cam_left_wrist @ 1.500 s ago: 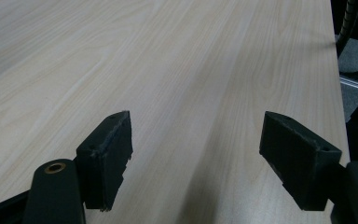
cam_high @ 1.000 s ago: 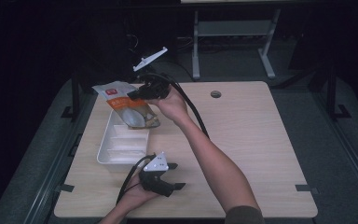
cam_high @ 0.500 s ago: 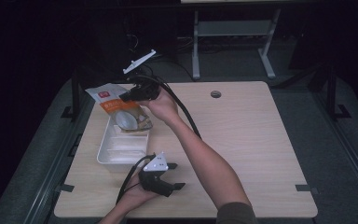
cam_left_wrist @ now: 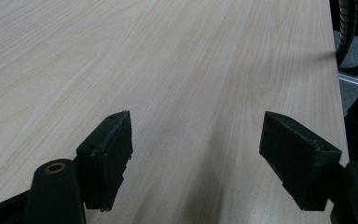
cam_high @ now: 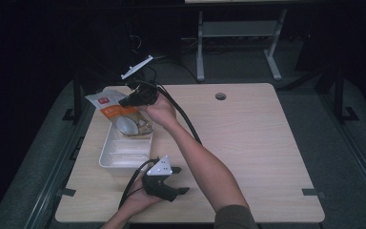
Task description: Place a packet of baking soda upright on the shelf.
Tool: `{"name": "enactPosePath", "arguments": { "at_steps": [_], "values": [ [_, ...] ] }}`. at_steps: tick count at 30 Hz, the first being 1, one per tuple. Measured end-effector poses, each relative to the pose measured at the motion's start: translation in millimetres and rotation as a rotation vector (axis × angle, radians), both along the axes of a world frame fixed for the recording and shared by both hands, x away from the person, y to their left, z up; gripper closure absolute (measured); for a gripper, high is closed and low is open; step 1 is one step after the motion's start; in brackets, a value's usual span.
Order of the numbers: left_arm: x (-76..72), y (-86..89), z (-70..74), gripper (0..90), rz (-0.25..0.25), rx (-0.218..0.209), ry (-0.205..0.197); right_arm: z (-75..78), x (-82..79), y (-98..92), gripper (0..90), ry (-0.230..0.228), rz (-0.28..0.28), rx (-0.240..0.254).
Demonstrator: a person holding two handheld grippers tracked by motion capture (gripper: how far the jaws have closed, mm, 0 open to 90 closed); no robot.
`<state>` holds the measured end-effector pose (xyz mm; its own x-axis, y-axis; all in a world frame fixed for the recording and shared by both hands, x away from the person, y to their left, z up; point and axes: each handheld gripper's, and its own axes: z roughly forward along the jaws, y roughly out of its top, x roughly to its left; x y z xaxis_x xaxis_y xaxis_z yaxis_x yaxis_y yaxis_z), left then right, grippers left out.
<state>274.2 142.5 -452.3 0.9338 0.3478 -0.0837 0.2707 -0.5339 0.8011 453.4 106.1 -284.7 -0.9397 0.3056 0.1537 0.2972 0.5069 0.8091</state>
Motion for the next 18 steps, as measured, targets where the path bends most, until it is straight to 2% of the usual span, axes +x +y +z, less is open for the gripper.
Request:
{"name": "enactPosePath", "arguments": {
  "at_steps": [7, 10, 16, 18],
  "values": [
    [0.6, 1.5, 0.6, 25.1, 0.000, 0.004, -0.006, -9.3, 3.2, 8.5, 89.6, 0.014, 0.003, -0.006],
    [0.6, 2.3, 0.9, 25.1, 0.009, -0.007, -0.002, -14.5, 4.3, 11.0, 89.6, 0.023, 0.004, -0.003],
    [1.3, 3.2, 0.8, 25.0, 0.010, -0.009, -0.001, -33.2, 9.5, 8.9, 89.5, 0.068, -0.011, 0.032],
    [1.3, 2.5, 0.6, 25.1, 0.005, -0.003, -0.009, -36.4, 10.4, 8.2, 89.5, 0.067, -0.016, 0.032]
  ]
}}
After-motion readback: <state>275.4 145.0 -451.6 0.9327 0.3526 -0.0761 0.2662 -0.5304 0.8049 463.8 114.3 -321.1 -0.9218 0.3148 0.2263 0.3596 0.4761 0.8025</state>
